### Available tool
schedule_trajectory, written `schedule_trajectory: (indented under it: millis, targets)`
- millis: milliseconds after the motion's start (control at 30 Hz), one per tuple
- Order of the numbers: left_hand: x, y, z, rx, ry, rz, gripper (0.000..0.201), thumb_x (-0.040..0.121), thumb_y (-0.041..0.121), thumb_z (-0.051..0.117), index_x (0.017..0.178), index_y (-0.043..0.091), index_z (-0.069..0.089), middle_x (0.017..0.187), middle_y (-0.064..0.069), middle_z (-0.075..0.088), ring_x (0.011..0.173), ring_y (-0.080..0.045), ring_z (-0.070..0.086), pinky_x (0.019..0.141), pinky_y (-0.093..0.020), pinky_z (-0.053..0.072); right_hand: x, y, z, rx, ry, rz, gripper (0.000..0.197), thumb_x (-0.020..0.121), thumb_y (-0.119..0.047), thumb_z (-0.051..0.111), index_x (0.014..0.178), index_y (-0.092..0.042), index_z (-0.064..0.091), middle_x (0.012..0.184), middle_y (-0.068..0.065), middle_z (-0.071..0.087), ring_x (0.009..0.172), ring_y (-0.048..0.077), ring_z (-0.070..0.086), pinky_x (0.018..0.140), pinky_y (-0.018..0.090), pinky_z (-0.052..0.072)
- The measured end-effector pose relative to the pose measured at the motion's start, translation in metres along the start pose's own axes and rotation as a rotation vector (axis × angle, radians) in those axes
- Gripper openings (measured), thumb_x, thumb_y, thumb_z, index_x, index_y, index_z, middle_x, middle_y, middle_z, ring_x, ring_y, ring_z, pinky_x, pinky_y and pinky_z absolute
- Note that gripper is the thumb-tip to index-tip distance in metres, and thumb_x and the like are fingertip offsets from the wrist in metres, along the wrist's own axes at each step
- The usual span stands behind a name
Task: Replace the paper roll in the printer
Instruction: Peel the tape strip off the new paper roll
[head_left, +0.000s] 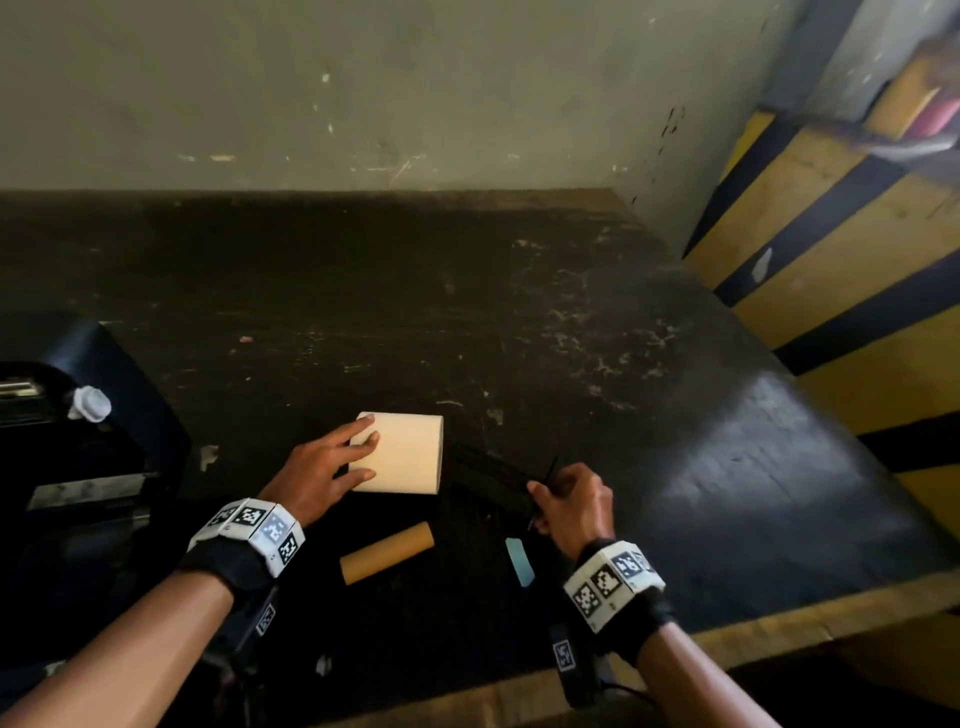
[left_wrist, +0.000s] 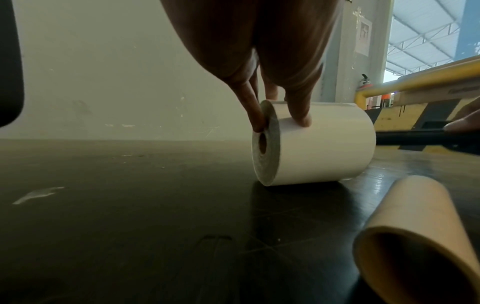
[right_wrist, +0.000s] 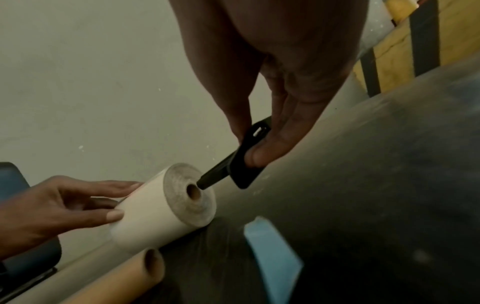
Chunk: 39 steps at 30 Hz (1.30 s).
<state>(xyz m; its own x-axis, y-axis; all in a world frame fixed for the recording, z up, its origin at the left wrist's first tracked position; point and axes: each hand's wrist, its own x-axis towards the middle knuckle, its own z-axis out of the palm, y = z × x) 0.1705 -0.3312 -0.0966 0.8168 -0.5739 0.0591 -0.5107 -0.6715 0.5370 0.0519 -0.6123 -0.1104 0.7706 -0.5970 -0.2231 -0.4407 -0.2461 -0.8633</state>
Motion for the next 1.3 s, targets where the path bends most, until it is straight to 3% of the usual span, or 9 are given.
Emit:
schedule_trajectory:
  millis: [267,333,466,600,833,933,1066,1200,1300]
  targets:
    - [0.001,-0.003,0.002,-0.049,0.015,-0.003,0.051,0.080,0.012,0.068,0.127,0.013,0.050,0.140,0.016,0.030,0.127,-0.006,0.030,0.111,-0.032,0.025,-0.001,0.002,0.027,-0.097,-0.079,-0.038,0.021,0.079,-0.021,0.072,0.085,-0.015,0.054,0.084,0.010,0.063,0.064,0.024,0.067,0.056,0.040,0.060]
    - [0.001,-0.005,0.002,-0.054,0.024,-0.003,0.051,0.079,0.011,0.069,0.127,0.013,0.051,0.139,0.015,0.031,0.127,-0.008,0.031,0.112,-0.035,0.027,0.004,-0.002,0.021,-0.223,-0.100,-0.122,0.020,0.080,-0.024,0.071,0.091,-0.017,0.055,0.088,0.005,0.063,0.075,0.021,0.064,0.066,0.036,0.057]
    - [0.004,-0.009,0.004,-0.072,0.028,0.018,0.050,0.079,0.013,0.068,0.126,0.012,0.051,0.140,0.013,0.032,0.129,-0.010,0.032,0.111,-0.036,0.027,0.017,-0.022,0.012,-0.322,-0.142,-0.239,0.019,0.083,-0.021,0.068,0.097,-0.016,0.058,0.091,0.000,0.063,0.080,0.014,0.059,0.065,0.020,0.045]
    - [0.012,-0.009,0.004,-0.121,0.024,-0.033,0.049,0.082,0.018,0.066,0.128,0.017,0.049,0.146,0.005,0.034,0.131,-0.009,0.029,0.112,-0.035,0.025,0.033,-0.041,0.023,-0.368,-0.280,-0.232,0.025,0.084,-0.020,0.067,0.108,-0.018,0.059,0.099,-0.001,0.063,0.087,0.011,0.059,0.069,0.019,0.043]
    - [0.021,-0.006,0.010,-0.166,0.021,-0.140,0.048,0.090,0.030,0.053,0.130,0.045,0.031,0.149,0.016,0.016,0.143,-0.021,0.006,0.115,-0.045,0.010,0.031,-0.066,0.068,-0.324,-0.415,-0.324,0.022,0.081,-0.006,0.064,0.102,-0.011,0.065,0.103,0.009,0.069,0.095,0.019,0.064,0.084,0.029,0.051]
    - [0.023,0.000,0.014,-0.330,0.014,-0.227,0.045,0.093,0.032,0.046,0.125,0.059,0.030,0.152,-0.007,0.025,0.140,-0.024,0.021,0.111,-0.036,0.020,0.030,-0.072,0.074,-0.278,-0.470,-0.317,0.036,0.086,-0.009,0.057,0.121,-0.014,0.057,0.119,0.010,0.064,0.111,0.023,0.060,0.093,0.030,0.048]
    - [0.028,0.000,0.013,-0.431,0.008,-0.247,0.045,0.094,0.035,0.044,0.113,0.072,0.027,0.148,-0.007,0.034,0.126,-0.015,0.038,0.101,-0.028,0.032,0.029,-0.082,0.075,-0.202,-0.623,-0.209,0.053,0.098,-0.030,0.038,0.146,-0.032,0.017,0.145,0.010,0.040,0.127,0.024,0.045,0.098,0.031,0.037]
    - [0.026,-0.002,0.015,-0.325,0.017,-0.286,0.041,0.092,0.040,0.043,0.119,0.065,0.025,0.141,-0.009,0.041,0.121,-0.021,0.045,0.101,-0.038,0.040,0.033,-0.076,0.086,-0.303,-0.544,-0.334,0.053,0.093,-0.040,0.048,0.141,-0.035,0.027,0.140,0.010,0.047,0.121,0.021,0.049,0.101,0.033,0.041]
    - [0.015,0.000,0.020,-0.248,0.056,-0.260,0.046,0.093,0.038,0.045,0.128,0.057,0.024,0.137,-0.009,0.048,0.120,-0.021,0.049,0.101,-0.032,0.039,0.036,-0.072,0.084,-0.255,-0.524,-0.422,0.051,0.091,-0.032,0.056,0.138,-0.031,0.037,0.140,0.007,0.049,0.124,0.018,0.047,0.101,0.022,0.035]
